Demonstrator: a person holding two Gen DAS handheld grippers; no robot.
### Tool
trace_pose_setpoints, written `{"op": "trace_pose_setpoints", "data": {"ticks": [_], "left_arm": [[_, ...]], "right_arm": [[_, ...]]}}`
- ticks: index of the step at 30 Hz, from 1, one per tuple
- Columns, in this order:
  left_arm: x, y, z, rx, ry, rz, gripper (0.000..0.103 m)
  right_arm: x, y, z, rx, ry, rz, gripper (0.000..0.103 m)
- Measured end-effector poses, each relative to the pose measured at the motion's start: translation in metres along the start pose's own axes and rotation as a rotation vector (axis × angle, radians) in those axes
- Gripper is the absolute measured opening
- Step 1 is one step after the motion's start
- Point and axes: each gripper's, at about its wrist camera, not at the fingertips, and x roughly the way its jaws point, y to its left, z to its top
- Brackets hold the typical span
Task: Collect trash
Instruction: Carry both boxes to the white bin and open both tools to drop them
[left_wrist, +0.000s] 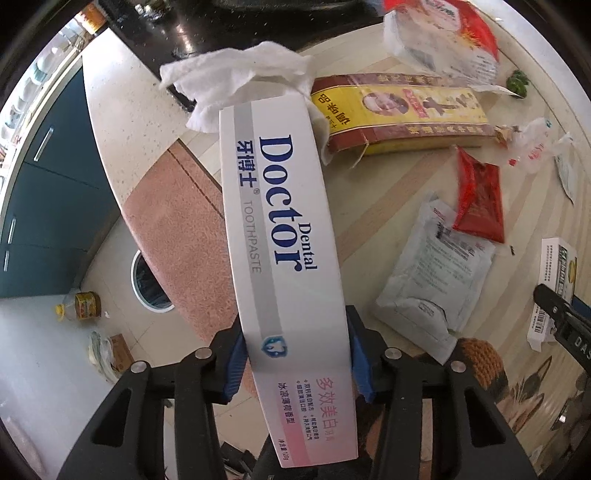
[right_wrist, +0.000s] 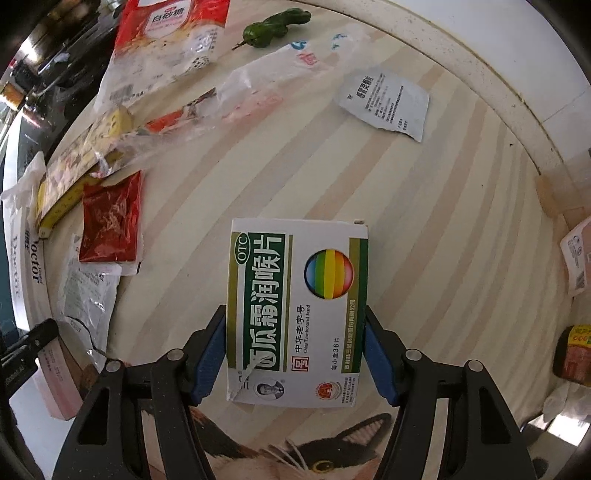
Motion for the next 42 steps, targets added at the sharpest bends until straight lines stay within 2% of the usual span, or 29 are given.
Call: {"op": "trace_pose_setpoints", "data": {"ticks": [6,13,18,20,25,29,33,37,42], "left_arm": [[-0.037,0.011,-0.021,0.063,-0.109,0.072,0.044],[-0.085,0.052,-0.037,0.046,-0.249,0.122,0.044],[-0.101,0.092,-0.043,0.004,-0.312,0.123,0.044],[-0.105,0.115,-0.047,-0.017,-0.328,0.121,0.044],[-0.099,0.197,-0.046,-0.058,-0.331,0.093,0.044],[-0.064,0.268,-0.045,-0.090,-0.297,0.091,0.044],[0.002,0.355,-0.047,-0.174,-0.198,0.061,0.044],[0.115,0.440,-0.054,-0.295,-0.019,-0.040,0.044],[0.284,0.520,-0.078,-0.486,0.209,-0.243,0.044]], "right_arm": [[-0.026,0.010,-0.009,-0.038,-0.022,0.024,0.068],[-0.087,0.045,-0.018,-0.090,-0.110,0.081,0.068],[-0.128,0.103,-0.014,-0.150,-0.181,0.125,0.068],[-0.141,0.141,-0.013,-0.172,-0.203,0.143,0.068],[-0.150,0.236,-0.026,-0.229,-0.229,0.178,0.068],[-0.133,0.327,-0.041,-0.263,-0.193,0.207,0.068],[-0.081,0.418,-0.052,-0.317,-0.138,0.242,0.068],[0.012,0.506,-0.066,-0.364,-0.027,0.281,0.068],[0.151,0.594,-0.090,-0.419,0.108,0.289,0.068]]}}
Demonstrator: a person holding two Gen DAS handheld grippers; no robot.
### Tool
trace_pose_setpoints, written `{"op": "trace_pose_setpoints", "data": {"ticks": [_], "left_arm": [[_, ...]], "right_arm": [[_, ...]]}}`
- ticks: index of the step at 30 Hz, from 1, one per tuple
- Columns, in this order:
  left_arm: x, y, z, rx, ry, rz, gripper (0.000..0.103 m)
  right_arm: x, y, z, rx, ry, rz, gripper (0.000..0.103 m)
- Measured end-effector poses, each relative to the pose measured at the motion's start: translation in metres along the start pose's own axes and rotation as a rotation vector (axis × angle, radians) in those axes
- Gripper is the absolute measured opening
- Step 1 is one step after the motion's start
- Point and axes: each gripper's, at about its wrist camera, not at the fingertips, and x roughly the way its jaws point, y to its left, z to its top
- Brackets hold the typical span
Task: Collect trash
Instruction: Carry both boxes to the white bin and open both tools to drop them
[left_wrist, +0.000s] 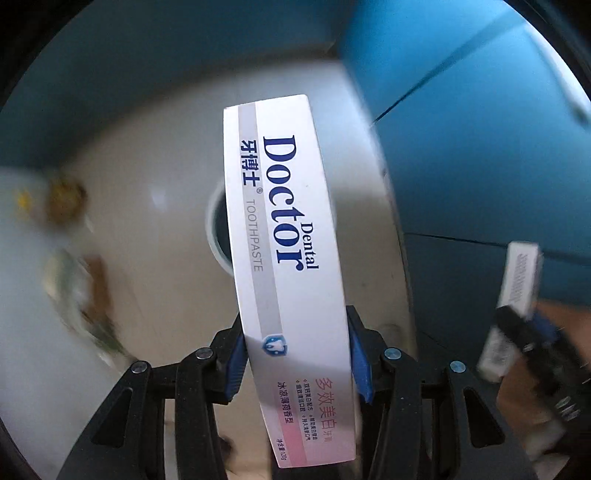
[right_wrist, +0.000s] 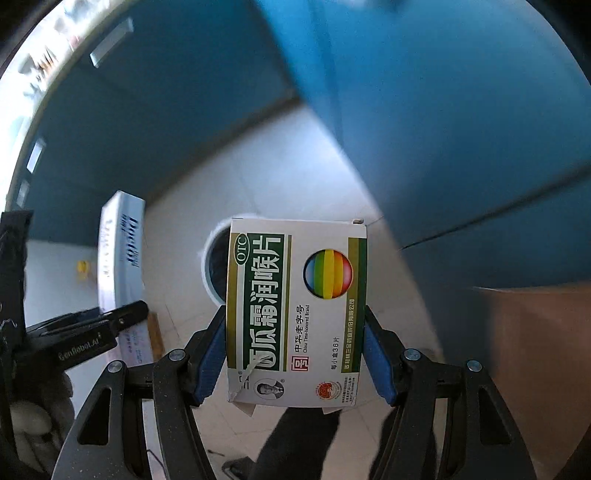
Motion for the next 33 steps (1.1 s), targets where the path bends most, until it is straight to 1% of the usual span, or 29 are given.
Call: {"op": "trace_pose_setpoints", "data": {"ticks": [1,2,4,5,7,8,11,12,13,14,15,16,17,19,21,22,24,25,29,31,33], "left_arm": [[0.026,0.017,0.010,-0.036,0.040,-0.038,0.044],[0.054,0.032,0.019,-0.071,0.084,-0.086,0.044],[0.098,0.054,0.036,-0.115,0.143,-0.153,0.044],[0.120,0.063,0.044,-0.133,0.166,-0.164,0.044],[0.151,0.076,0.058,-0.158,0.196,-0.190,0.044],[0.165,0.082,0.065,-0.169,0.210,-0.195,0.045],[0.193,0.093,0.078,-0.189,0.241,-0.212,0.046],[0.197,0.097,0.084,-0.189,0.249,-0.223,0.046],[0.203,0.100,0.086,-0.191,0.251,-0.216,0.047],[0.204,0.101,0.091,-0.192,0.253,-0.211,0.057],[0.206,0.103,0.095,-0.196,0.258,-0.212,0.080],[0.208,0.106,0.094,-0.204,0.254,-0.211,0.089],[0.205,0.107,0.095,-0.213,0.238,-0.206,0.093],[0.200,0.114,0.092,-0.232,0.218,-0.184,0.093],[0.192,0.119,0.086,-0.254,0.191,-0.153,0.093],[0.186,0.123,0.083,-0.259,0.169,-0.122,0.093],[0.172,0.125,0.078,-0.252,0.113,-0.035,0.093],[0.165,0.125,0.073,-0.245,0.088,0.016,0.093],[0.128,0.115,0.052,-0.209,-0.038,0.199,0.093],[0.109,0.107,0.040,-0.203,-0.081,0.244,0.094],[0.087,0.100,0.026,-0.194,-0.111,0.262,0.094]], "right_arm": [[0.042,0.009,0.003,-0.015,0.031,0.002,0.068],[0.075,0.015,0.005,-0.031,0.057,0.004,0.068],[0.125,0.022,0.008,-0.052,0.099,0.006,0.068],[0.162,0.026,0.009,-0.063,0.141,0.018,0.068],[0.201,0.026,0.010,-0.067,0.185,0.025,0.068],[0.228,0.026,0.011,-0.072,0.217,0.034,0.068],[0.272,0.024,0.013,-0.076,0.264,0.061,0.068],[0.279,0.025,0.015,-0.079,0.272,0.070,0.068],[0.290,0.027,0.019,-0.086,0.289,0.085,0.069],[0.300,0.028,0.022,-0.091,0.306,0.103,0.069],[0.305,0.030,0.022,-0.090,0.315,0.114,0.070],[0.311,0.030,0.024,-0.089,0.323,0.122,0.070],[0.316,0.031,0.024,-0.094,0.333,0.129,0.079],[0.322,0.035,0.025,-0.106,0.341,0.117,0.095],[0.324,0.034,0.028,-0.111,0.342,0.114,0.095],[0.324,0.033,0.028,-0.111,0.343,0.108,0.095],[0.319,0.034,0.031,-0.109,0.331,0.101,0.102],[0.315,0.036,0.030,-0.114,0.324,0.089,0.103],[0.289,0.048,0.027,-0.198,0.247,-0.030,0.103],[0.266,0.054,0.023,-0.230,0.203,-0.091,0.103],[0.238,0.062,0.018,-0.247,0.165,-0.132,0.103]]}}
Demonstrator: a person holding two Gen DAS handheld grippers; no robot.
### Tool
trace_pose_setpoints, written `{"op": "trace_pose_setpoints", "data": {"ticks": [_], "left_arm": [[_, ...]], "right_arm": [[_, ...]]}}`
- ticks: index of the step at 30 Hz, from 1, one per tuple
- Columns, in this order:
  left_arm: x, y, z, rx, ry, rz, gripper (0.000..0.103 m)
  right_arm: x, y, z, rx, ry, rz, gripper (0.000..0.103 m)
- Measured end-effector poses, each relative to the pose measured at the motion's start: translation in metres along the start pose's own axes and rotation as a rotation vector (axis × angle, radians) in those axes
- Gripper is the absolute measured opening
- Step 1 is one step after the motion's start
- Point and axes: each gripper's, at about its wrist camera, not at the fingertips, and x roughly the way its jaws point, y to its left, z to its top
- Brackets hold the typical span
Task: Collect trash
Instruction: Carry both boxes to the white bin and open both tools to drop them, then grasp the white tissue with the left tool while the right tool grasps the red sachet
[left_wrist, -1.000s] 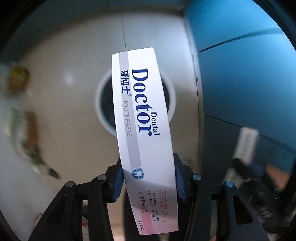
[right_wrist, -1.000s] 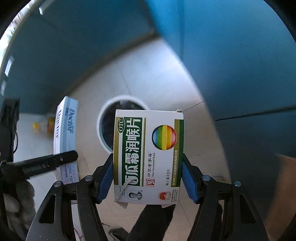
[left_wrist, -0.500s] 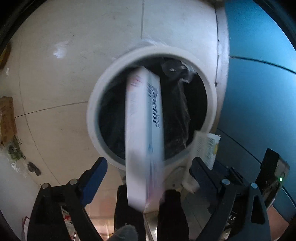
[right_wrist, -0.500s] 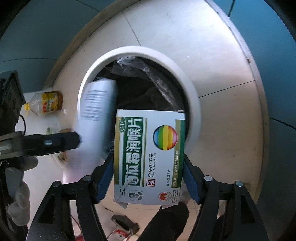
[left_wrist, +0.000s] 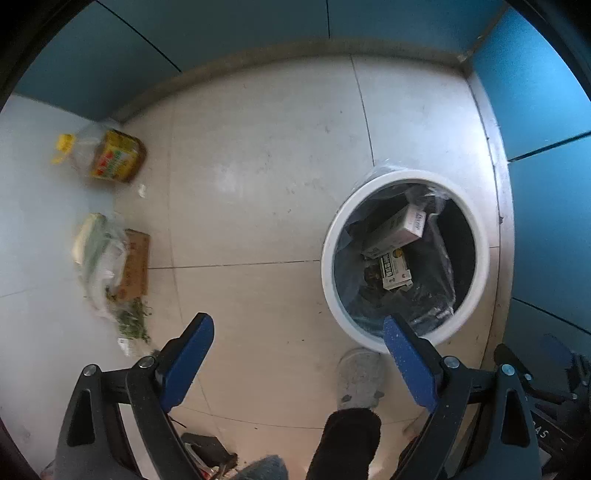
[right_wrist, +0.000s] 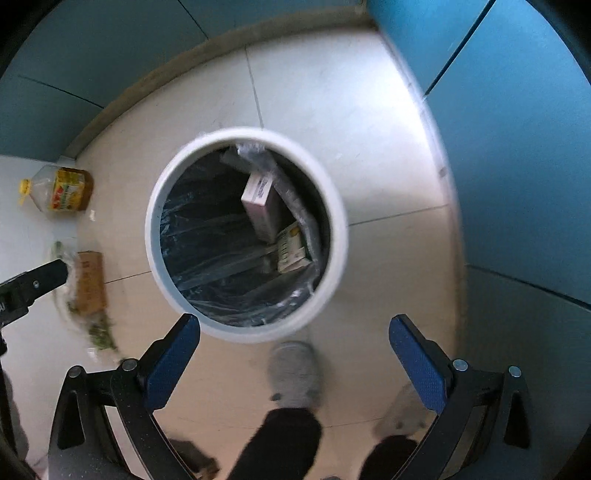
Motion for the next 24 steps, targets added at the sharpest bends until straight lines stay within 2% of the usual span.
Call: {"op": "trace_pose_setpoints", "data": {"ticks": [3,7,16,24], "left_arm": [[-0.035,0.000,-0.012,0.012,-0.030,-0.010,0.093],[-0.100,-0.004,-0.032,0.040,-0.091,-0.036,0.093],[-0.246,0.005,-0.075,0.052,-0.235,-0.071,0.093],[-0.337,0.019,-0.125,0.063,-0.325,-0.082,0.093]], "right_arm": [[-0.046,0.004,-0.010,0.002,-0.038,-0.037,0.103],[-0.118,0.009,-0.023,0.001,-0.085,-0.050,0.103],[-0.295,0.013,-0.069,0.016,-0.198,-0.020,0.103],[-0.420,0.013,-0.120,0.001,-0.287,0.030,0.103]]}}
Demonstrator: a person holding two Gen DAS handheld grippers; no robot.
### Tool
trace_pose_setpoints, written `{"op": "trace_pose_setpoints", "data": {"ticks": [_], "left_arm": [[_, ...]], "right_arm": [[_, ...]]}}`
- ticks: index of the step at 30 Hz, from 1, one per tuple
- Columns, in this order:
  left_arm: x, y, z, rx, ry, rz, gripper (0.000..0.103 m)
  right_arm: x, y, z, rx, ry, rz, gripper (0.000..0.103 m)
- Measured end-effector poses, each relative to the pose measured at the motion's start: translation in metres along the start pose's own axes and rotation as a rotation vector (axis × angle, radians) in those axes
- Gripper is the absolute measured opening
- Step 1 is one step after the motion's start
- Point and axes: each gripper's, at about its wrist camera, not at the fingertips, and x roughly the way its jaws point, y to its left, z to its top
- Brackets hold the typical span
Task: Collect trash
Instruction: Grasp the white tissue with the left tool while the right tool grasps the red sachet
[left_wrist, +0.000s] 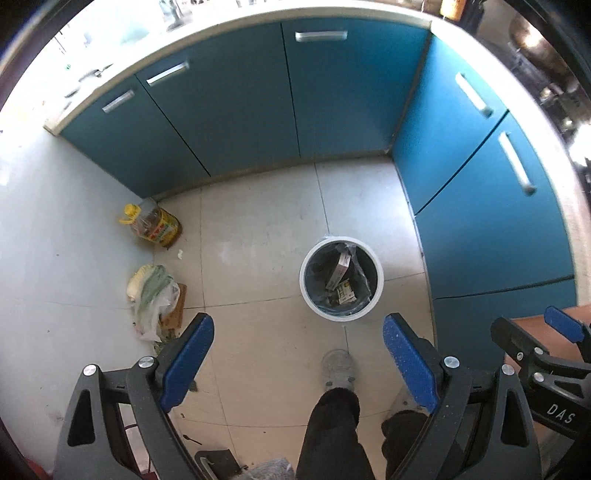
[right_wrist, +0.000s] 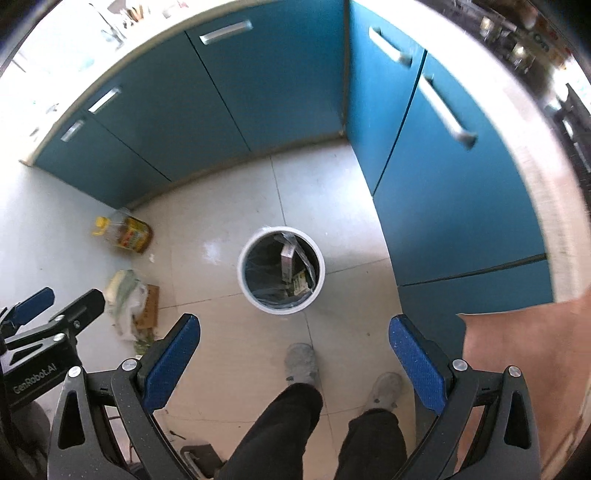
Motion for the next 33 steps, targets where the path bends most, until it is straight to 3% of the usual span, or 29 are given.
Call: {"op": "trace_pose_setpoints", "data": {"ticks": [6,9,12,15,18,25,29,33], "left_arm": [[-0.064,-0.007,-0.012,-0.041,-0.039,0.026,0.093],[-0.096,-0.027,-0.012,-0.053,-0.088,0.032,0.093],[-0.124,-0.064,-0.008,-0.031,-0.137,0.024,0.093],[-0.143,-0.127,-0.001,0.042,-0.161,-0.004,0.093],[-0.152,-0.205,0.002,0.137,-0.161,-0.038,0.093],[-0.130,-0.394,0.004,0.349,-0.040,-0.169,0.094],[-0.102,-0.481,0.007,0.416,0.049,-0.217,0.093],[-0.071,-0.531,0.009,0.456,0.110,-0.195,0.093]], "right_arm": [[-0.069,-0.010,-0.017,0.008,-0.058,0.084,0.103],[-0.100,-0.035,-0.026,0.055,-0.085,0.145,0.103],[-0.135,-0.084,-0.033,0.129,-0.123,0.170,0.103],[-0.161,-0.148,-0.046,0.233,-0.174,0.153,0.103],[-0.184,-0.242,-0.068,0.385,-0.211,0.090,0.103],[-0.179,-0.456,-0.128,0.723,-0.188,-0.122,0.103],[-0.156,-0.527,-0.149,0.788,-0.150,-0.160,0.103],[-0.132,-0.552,-0.156,0.798,-0.115,-0.148,0.103]]}}
